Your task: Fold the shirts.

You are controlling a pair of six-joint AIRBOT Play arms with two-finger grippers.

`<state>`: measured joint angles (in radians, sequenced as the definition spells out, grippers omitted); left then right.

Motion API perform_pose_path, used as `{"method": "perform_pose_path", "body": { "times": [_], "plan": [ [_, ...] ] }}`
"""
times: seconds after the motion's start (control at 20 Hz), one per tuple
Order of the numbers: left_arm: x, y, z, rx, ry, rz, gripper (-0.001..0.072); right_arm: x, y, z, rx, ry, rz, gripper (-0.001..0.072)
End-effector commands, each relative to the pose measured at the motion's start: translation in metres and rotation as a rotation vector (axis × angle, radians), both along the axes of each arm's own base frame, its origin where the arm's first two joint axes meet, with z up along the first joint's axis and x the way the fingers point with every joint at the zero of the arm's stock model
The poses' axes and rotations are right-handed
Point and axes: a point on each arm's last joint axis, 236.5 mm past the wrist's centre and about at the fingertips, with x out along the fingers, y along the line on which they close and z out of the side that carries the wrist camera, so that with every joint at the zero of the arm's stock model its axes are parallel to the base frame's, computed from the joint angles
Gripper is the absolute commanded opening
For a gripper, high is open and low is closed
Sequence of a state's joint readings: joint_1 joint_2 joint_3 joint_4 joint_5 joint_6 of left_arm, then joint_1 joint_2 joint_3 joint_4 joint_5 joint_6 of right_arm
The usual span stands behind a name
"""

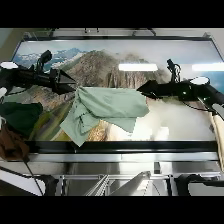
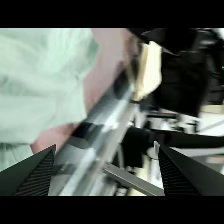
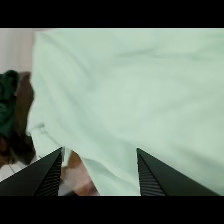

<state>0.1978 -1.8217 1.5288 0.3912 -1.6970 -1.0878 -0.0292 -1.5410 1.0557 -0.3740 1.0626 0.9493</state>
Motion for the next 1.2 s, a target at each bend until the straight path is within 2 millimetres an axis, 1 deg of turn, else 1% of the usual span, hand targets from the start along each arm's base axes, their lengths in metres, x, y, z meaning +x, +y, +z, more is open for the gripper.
{"method": "perform_pose_path", "body": {
  "times": [0.0,0.05,0.1,0.15,0.2,0.3,0.35,0.4,0.45,0.5,0.6,0.65,0.7,0.85,0.9,1.0,1.05,1.1,1.15],
  "plan": [
    [-0.014,0.013,-0.005,-0.130,0.161,-0.070,0.0616,-0.030,-0.024,-0.029,0.007,0.152,0.076,0.0494],
    [-0.023,0.011,-0.005,-0.120,0.164,-0.079,0.0559,-0.048,-0.029,-0.037,-0.011,0.213,0.113,0.0493],
    [-0.037,0.010,-0.009,-0.084,0.175,-0.098,0.0563,-0.068,-0.030,-0.047,-0.028,0.273,0.151,0.0478],
    [-0.055,0.009,-0.016,-0.034,0.201,-0.120,0.0563,-0.089,-0.025,-0.056,-0.025,0.321,0.181,0.0381],
    [-0.068,0.008,-0.025,0.030,0.214,-0.111,0.0563,-0.109,-0.019,-0.067,-0.022,0.360,0.199,0.0342],
    [-0.096,0.012,-0.052,0.194,0.226,-0.096,0.0564,-0.141,-0.007,-0.095,-0.054,0.422,0.202,0.0349],
    [-0.108,0.013,-0.067,0.271,0.228,-0.087,0.0565,-0.150,-0.003,-0.108,-0.082,0.436,0.195,0.0406],
    [-0.118,0.013,-0.077,0.318,0.226,-0.076,0.0565,-0.155,0.002,-0.121,-0.118,0.436,0.188,0.0470],
    [-0.124,0.007,-0.084,0.341,0.218,-0.057,0.0565,-0.156,0.010,-0.127,-0.141,0.426,0.186,0.0473],
    [-0.129,0.001,-0.089,0.356,0.209,-0.046,0.0565,-0.154,0.019,-0.126,-0.134,0.415,0.182,0.0422],
    [-0.141,-0.015,-0.102,0.391,0.196,-0.049,0.0565,-0.146,0.039,-0.124,-0.118,0.389,0.151,0.0422],
    [-0.147,-0.023,-0.111,0.407,0.196,-0.059,0.0565,-0.143,0.048,-0.123,-0.108,0.380,0.137,0.0386],
    [-0.154,-0.031,-0.120,0.424,0.206,-0.068,0.0565,-0.142,0.055,-0.122,-0.101,0.374,0.130,0.0316],
    [-0.164,-0.051,-0.148,0.464,0.230,-0.105,0.0564,-0.141,0.069,-0.120,-0.087,0.367,0.118,0.0315],
    [-0.166,-0.056,-0.156,0.474,0.244,-0.119,0.0564,-0.141,0.071,-0.119,-0.079,0.369,0.118,0.0297],
    [-0.168,-0.066,-0.162,0.470,0.276,-0.171,0.0562,-0.140,0.076,-0.115,-0.057,0.373,0.109,0.0128],
    [-0.169,-0.071,-0.162,0.463,0.291,-0.199,0.0530,-0.141,0.077,-0.112,-0.049,0.364,0.122,0.0040],
    [-0.168,-0.075,-0.160,0.456,0.292,-0.226,0.0258,-0.143,0.079,-0.109,-0.041,0.363,0.137,0.0024],
    [-0.165,-0.079,-0.156,0.449,0.280,-0.248,-0.0003,-0.145,0.080,-0.104,-0.029,0.363,0.149,0.0024]
  ]
}}
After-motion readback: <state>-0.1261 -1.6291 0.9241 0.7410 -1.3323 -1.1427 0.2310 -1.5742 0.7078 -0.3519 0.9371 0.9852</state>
